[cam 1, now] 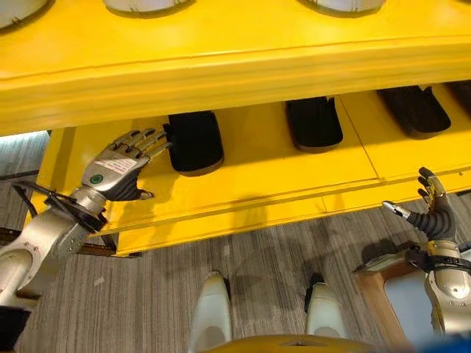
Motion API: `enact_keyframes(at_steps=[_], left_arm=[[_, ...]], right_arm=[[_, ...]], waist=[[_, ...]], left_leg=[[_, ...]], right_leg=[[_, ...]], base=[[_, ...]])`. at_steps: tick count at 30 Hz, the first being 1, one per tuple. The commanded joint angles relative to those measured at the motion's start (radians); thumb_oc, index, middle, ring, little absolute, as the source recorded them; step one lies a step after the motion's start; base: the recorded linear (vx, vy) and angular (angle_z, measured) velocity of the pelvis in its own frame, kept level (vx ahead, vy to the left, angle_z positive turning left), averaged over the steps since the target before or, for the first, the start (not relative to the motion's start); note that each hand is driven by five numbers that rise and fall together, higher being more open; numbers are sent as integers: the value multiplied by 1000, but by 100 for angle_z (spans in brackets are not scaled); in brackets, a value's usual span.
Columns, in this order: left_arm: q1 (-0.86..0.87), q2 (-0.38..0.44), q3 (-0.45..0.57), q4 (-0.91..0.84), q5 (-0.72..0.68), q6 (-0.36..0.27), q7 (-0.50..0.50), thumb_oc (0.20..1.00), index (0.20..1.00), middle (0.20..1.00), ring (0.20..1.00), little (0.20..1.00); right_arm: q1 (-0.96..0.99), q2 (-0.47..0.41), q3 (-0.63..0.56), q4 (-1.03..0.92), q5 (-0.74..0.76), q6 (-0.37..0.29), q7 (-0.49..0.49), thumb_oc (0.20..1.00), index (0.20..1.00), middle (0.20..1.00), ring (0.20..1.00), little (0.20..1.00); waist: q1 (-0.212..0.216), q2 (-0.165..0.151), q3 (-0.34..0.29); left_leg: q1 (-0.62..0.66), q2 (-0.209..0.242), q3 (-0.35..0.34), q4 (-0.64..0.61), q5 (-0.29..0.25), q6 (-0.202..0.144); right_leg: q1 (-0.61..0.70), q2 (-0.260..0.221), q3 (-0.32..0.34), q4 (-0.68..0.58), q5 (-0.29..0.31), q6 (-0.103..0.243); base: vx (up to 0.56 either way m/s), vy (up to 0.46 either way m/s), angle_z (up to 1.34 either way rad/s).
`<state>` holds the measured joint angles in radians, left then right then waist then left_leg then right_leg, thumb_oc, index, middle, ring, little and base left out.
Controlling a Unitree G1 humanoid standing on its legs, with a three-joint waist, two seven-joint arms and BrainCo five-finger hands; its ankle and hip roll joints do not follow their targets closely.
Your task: Move parts from the plastic box to the shelf.
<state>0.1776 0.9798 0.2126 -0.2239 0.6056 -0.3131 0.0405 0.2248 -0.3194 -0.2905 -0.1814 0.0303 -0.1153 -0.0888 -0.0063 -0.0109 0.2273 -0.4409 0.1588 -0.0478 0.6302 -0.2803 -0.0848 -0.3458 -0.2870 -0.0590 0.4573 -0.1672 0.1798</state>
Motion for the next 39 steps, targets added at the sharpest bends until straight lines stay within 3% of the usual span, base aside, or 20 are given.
enact_keyframes(at_steps=[1,2,3,5,6,7,10,14,18,25,27,29,30,31,32,33,35,36,39], left_arm=[[3,-60,1,-35,-317,-17,-57,1000,1000,1000,1000,1000],[35,-119,-11,-26,-426,-10,-70,1000,1000,1000,1000,1000],[97,-235,-46,21,-659,12,-138,1000,1000,1000,1000,1000],[120,-302,-96,77,-816,39,-188,1000,1000,1000,1000,1000],[150,-393,-143,133,-952,72,-220,1000,1000,1000,1000,1000],[151,-394,-143,134,-953,72,-221,1000,1000,1000,1000,1000],[164,-507,-215,238,-1134,116,-240,1000,1000,1000,1000,1000],[159,-585,-265,305,-1169,137,-237,1000,1000,1000,1000,1000],[157,-678,-302,338,-1303,157,-224,1000,1000,1000,1000,1000],[202,-702,-316,328,-1308,164,-238,1000,1000,1000,1000,1000],[212,-710,-322,335,-1315,166,-250,1000,1000,1000,1000,1000],[190,-711,-333,344,-1307,160,-247,1000,1000,1000,1000,1000],[184,-714,-327,344,-1309,156,-248,1000,1000,1000,1000,1000],[185,-714,-322,345,-1311,154,-248,1000,1000,1000,1000,1000],[177,-714,-320,347,-1300,145,-237,1000,1000,1000,1000,1000],[176,-713,-320,348,-1299,145,-237,1000,1000,1000,1000,1000],[182,-711,-305,336,-1283,138,-236,1000,1000,1000,1000,1000],[189,-712,-295,325,-1280,135,-238,1000,1000,1000,1000,1000],[208,-716,-278,302,-1282,126,-239,1000,1000,1000,1000,1000]], right_arm=[[-8,-8,-22,-67,52,-70,-4,1000,1000,1000,1000,1000],[-10,-1,-4,-63,78,-76,8,1000,1000,1000,1000,1000],[-15,-4,34,-49,121,-77,39,1000,1000,1000,1000,1000],[-22,-14,71,-31,143,-77,60,1000,1000,1000,1000,1000],[-21,-26,123,-10,174,-80,80,1000,1000,1000,1000,1000],[-20,-29,124,-9,175,-81,80,1000,1000,1000,1000,1000],[-31,-41,188,20,197,-78,91,1000,1000,1000,1000,1000],[-35,-42,219,45,223,-75,83,1000,1000,1000,1000,1000],[-68,-58,263,72,240,-79,69,1000,1000,1000,1000,1000],[-64,-100,286,61,259,-81,98,1000,1000,1000,1000,1000],[-47,-118,273,60,261,-83,103,1000,1000,1000,1000,1000],[-42,-129,259,58,258,-90,94,1000,1000,1000,1000,1000],[-38,-131,251,54,257,-93,94,1000,1000,1000,1000,1000],[-38,-131,250,53,254,-91,94,1000,1000,1000,1000,1000],[-43,-120,248,53,254,-94,94,1000,1000,1000,1000,1000],[-44,-120,248,53,254,-94,95,1000,1000,1000,1000,1000],[-50,-98,252,58,261,-94,109,1000,1000,1000,1000,1000],[-55,-89,259,65,261,-95,114,1000,1000,1000,1000,1000],[-78,-68,284,90,262,-95,124,1000,1000,1000,1000,1000]], waist=[[-6,8,-68],[-2,11,-73],[-1,24,-71],[-5,28,-76],[-5,30,-93],[-6,32,-90],[-4,34,-118],[7,38,-137],[8,50,-174],[7,71,-193],[-2,81,-194],[-18,74,-175],[-27,60,-167],[-22,52,-161],[-7,30,-139],[-8,28,-140],[21,-1,-134],[34,-12,-143],[57,-19,-165]], left_leg=[[17,-16,-46,-77,161,16],[55,-13,-47,-118,170,16],[150,-6,-40,-217,202,16],[214,-1,-33,-288,226,15],[296,7,-22,-389,258,14],[306,8,-21,-399,262,13],[401,27,-5,-505,303,7],[457,55,3,-581,343,-4],[474,89,2,-632,389,-23],[485,146,11,-651,471,-46],[465,174,0,-637,522,-63],[424,187,34,-596,550,-62],[413,163,79,-542,499,-48],[406,134,72,-507,450,-33],[401,5,12,-472,352,3],[397,3,11,-472,355,5],[385,-181,-84,-462,275,57],[373,-252,-143,-465,270,77],[368,-376,-305,-494,296,122]], right_leg=[[16,52,-8,94,61,-63],[51,62,-15,64,69,-61],[145,75,-32,-29,94,-58],[201,82,-47,-93,112,-55],[272,97,-62,-182,132,-54],[281,98,-63,-189,135,-54],[370,107,-79,-290,157,-51],[436,130,-87,-367,167,-57],[464,163,-97,-420,173,-72],[467,224,-75,-444,168,-107],[478,261,-82,-472,171,-130],[484,267,-95,-482,172,-143],[484,261,-107,-486,176,-150],[483,252,-103,-485,179,-146],[482,238,-84,-490,194,-141],[479,235,-85,-491,196,-140],[463,235,-55,-503,223,-141],[444,241,-40,-509,237,-139],[411,289,29,-524,257,-147]], base=[[70,-22,6],[158,-52,-1],[173,-59,-4],[143,-65,-5],[104,-51,0],[110,-51,-2],[76,-36,-1],[39,-65,-5],[-39,-128,3],[-19,-131,-11],[-43,-196,-8],[-105,-167,-2],[-105,-113,0],[-86,-118,5],[-36,-35,2],[-69,-58,-21],[-56,-60,-32],[-27,-71,-35],[-10,-39,-99]])
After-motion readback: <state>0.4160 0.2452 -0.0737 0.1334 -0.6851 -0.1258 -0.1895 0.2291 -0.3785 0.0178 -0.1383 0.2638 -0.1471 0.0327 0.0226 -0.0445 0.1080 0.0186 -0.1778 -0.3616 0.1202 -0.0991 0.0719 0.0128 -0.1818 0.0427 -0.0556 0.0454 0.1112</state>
